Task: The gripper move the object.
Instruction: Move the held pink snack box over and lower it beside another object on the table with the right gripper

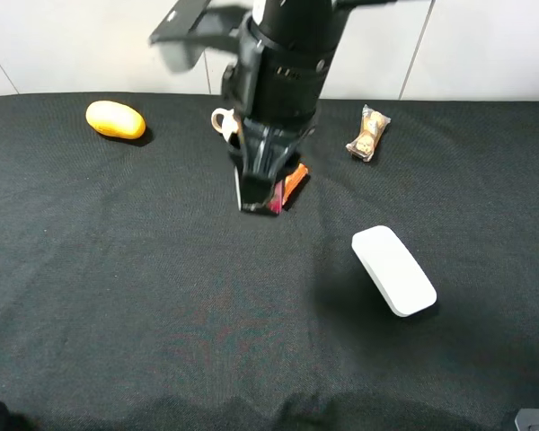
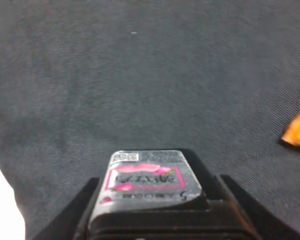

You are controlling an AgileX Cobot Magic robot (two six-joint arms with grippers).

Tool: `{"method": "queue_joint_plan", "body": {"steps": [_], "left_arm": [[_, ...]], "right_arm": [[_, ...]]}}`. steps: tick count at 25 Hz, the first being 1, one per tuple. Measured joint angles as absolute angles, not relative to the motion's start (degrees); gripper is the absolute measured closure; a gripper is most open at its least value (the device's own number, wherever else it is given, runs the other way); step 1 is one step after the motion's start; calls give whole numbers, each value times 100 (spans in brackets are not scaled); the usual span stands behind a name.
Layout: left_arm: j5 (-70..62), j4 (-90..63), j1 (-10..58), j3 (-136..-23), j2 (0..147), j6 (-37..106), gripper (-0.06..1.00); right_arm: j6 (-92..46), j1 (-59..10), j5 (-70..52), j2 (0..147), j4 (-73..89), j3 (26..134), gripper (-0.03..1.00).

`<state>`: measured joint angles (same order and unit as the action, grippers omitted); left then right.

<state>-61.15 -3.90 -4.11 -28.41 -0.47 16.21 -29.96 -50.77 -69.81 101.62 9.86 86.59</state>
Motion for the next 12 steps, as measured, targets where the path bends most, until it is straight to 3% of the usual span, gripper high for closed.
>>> {"method": "queue_joint_plan", "body": {"steps": [12], "left_arm": [[-6115, -390, -411, -2841, -47, 1621, -5]], "right_arm": [[-2181, -3822, -6962, 10061, 894, 8684, 63]]}}
